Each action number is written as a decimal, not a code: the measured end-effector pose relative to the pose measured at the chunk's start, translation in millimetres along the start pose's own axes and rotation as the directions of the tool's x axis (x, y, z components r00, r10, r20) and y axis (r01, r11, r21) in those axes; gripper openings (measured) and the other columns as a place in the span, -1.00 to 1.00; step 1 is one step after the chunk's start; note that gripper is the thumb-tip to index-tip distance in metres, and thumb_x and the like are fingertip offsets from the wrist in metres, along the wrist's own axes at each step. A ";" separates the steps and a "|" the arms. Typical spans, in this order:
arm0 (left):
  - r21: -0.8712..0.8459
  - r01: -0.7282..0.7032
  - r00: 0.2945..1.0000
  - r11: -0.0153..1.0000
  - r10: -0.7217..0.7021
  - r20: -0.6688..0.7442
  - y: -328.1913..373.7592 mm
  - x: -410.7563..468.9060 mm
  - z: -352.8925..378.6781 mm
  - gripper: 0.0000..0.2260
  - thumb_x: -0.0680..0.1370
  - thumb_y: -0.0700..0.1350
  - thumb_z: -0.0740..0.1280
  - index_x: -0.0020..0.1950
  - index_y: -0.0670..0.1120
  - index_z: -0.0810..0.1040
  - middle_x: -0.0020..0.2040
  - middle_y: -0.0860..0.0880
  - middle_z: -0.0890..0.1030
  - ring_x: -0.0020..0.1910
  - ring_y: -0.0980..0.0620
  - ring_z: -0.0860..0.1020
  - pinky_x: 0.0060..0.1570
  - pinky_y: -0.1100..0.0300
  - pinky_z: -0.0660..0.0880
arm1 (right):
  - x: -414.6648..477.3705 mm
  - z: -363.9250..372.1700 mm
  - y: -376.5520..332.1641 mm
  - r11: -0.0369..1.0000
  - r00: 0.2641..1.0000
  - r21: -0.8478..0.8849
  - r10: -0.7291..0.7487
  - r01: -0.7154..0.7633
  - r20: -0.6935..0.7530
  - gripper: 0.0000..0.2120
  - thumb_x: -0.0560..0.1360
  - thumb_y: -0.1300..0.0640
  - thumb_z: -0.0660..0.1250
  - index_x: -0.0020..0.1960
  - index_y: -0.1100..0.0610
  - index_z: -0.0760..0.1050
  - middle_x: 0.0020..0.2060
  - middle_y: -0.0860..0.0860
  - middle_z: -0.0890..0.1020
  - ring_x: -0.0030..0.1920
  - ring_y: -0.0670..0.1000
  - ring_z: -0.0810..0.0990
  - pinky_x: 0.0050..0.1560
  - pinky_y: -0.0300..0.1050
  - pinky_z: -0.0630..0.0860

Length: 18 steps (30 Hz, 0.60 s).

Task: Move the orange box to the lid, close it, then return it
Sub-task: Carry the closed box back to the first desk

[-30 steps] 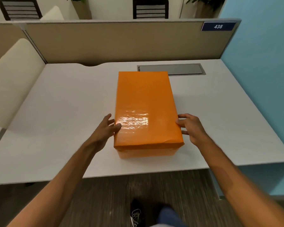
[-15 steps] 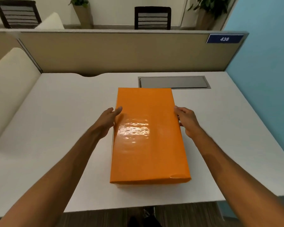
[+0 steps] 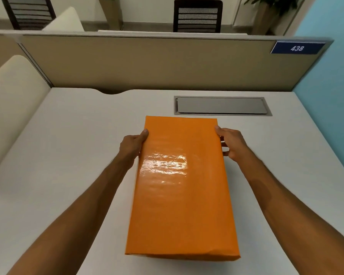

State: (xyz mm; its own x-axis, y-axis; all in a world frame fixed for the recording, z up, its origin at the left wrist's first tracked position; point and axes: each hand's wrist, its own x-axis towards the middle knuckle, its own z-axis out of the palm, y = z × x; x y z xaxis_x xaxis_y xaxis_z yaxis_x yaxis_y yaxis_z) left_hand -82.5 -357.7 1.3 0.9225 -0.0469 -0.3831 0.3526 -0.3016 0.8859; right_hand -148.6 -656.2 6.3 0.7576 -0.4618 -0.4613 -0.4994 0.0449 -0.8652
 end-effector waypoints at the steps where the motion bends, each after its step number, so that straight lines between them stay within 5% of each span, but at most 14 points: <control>1: -0.003 0.006 1.000 1.000 -0.005 0.004 -0.1 1.3 0.4 -0.62 0.57 0.20 0.28 0.06 -0.12 0.57 0.03 -0.07 0.61 0.01 -0.10 0.58 0.06 -0.06 0.50 | 2.0 0.5 1.6 1.000 1.000 0.001 0.005 -0.005 -0.010 -0.72 0.57 -0.09 0.32 0.12 0.09 0.54 -0.02 0.04 0.65 -0.04 0.10 0.62 -0.07 0.13 0.54; 6: -0.043 0.067 0.998 0.997 -0.067 0.000 3.2 2.4 0.4 -0.48 0.56 0.17 0.31 0.30 -0.22 0.54 0.23 -0.17 0.59 0.18 -0.21 0.57 0.21 -0.15 0.49 | 3.4 4.9 4.1 0.999 0.998 -0.034 0.008 -0.011 -0.064 -0.66 0.56 -0.14 0.31 0.16 0.10 0.53 0.04 0.07 0.64 0.03 0.16 0.62 0.01 0.18 0.57; 10: -0.029 0.064 0.996 0.997 -0.066 -0.063 7.9 -6.4 3.2 -0.50 0.56 0.17 0.31 0.29 -0.22 0.55 0.22 -0.16 0.60 0.05 -0.11 0.54 0.07 -0.06 0.45 | -2.6 4.0 1.8 0.998 0.999 -0.064 -0.010 0.007 -0.040 -0.76 0.56 -0.18 0.29 -0.05 -0.01 0.52 -0.02 0.05 0.64 -0.07 0.09 0.63 -0.12 0.11 0.54; 14: -0.010 -0.009 1.000 1.000 0.009 -0.027 7.7 -22.5 -4.5 -0.58 0.57 0.15 0.31 0.20 -0.18 0.60 0.09 -0.05 0.62 0.18 -0.18 0.56 0.10 -0.06 0.49 | -18.9 0.4 9.0 0.990 0.994 -0.114 -0.094 0.088 -0.049 -0.66 0.57 -0.20 0.24 0.13 0.04 0.50 0.07 0.06 0.62 0.05 0.13 0.60 -0.01 0.11 0.56; 18: -0.017 -0.090 0.996 0.996 0.090 0.005 -8.5 -51.2 -16.0 -0.62 0.59 0.05 0.33 0.31 -0.14 0.59 0.20 -0.05 0.63 0.22 -0.14 0.58 0.22 -0.11 0.51 | -51.3 -7.3 31.3 0.984 0.992 -0.136 -0.121 0.115 -0.041 -0.60 0.59 -0.15 0.25 0.25 0.13 0.51 0.11 0.10 0.63 0.11 0.15 0.61 0.12 0.17 0.58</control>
State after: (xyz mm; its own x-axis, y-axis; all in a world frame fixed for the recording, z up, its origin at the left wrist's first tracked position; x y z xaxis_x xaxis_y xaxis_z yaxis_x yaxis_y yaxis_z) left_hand -130.2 -337.5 17.6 0.9496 -0.0784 -0.3035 0.2712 -0.2800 0.9209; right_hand -206.2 -637.5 4.3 0.7945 -0.5002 -0.3443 -0.4618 -0.1295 -0.8775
